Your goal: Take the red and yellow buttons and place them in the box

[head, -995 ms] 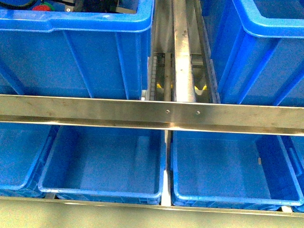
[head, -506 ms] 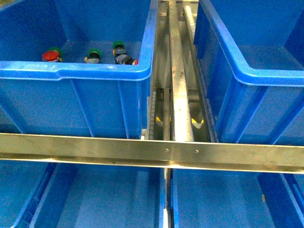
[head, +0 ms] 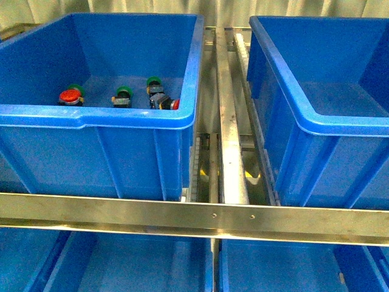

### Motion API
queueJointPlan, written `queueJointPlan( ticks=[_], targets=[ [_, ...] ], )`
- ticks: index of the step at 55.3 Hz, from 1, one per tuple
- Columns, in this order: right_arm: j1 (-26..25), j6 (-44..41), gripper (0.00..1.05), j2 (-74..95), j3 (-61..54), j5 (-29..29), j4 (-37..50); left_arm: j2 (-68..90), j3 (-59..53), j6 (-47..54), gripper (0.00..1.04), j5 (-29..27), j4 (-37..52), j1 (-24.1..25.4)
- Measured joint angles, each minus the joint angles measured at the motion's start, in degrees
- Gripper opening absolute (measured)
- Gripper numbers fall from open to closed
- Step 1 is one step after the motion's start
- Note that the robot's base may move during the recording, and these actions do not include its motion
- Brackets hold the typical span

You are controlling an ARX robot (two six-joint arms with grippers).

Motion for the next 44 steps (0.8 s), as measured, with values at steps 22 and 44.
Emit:
queueJointPlan(
  ticks=[22,44],
  targets=[
    [0.0,0.0,0.99,0.0,0.0,0.0,0.0,29.3,32.3,-8.5,0.25,2.0,6.5,-25.6],
    [-9.1,-11.8,0.99,28.3,2.6,30.2,43.1,32.3,33.3,-17.6,0.25,-3.1,13.8,-30.9]
  ],
)
